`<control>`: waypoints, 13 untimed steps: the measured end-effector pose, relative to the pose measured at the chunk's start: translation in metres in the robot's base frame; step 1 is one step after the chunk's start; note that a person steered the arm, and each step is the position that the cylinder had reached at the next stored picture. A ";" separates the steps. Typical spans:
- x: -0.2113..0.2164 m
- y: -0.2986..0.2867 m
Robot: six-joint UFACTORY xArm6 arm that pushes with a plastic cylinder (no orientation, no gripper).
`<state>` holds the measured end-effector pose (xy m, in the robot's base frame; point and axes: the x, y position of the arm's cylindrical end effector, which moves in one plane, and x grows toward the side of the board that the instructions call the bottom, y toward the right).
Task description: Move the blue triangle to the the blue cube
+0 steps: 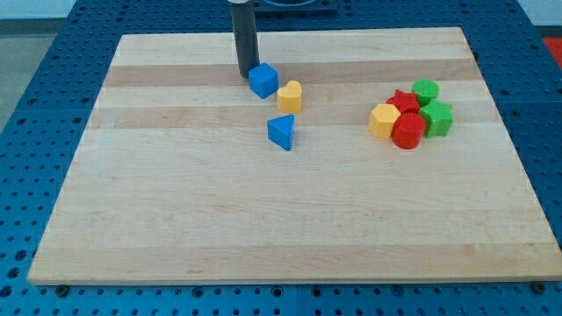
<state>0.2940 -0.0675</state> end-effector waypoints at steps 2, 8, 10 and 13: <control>0.003 -0.006; 0.188 0.048; 0.173 0.080; 0.142 0.064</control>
<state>0.4357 -0.0039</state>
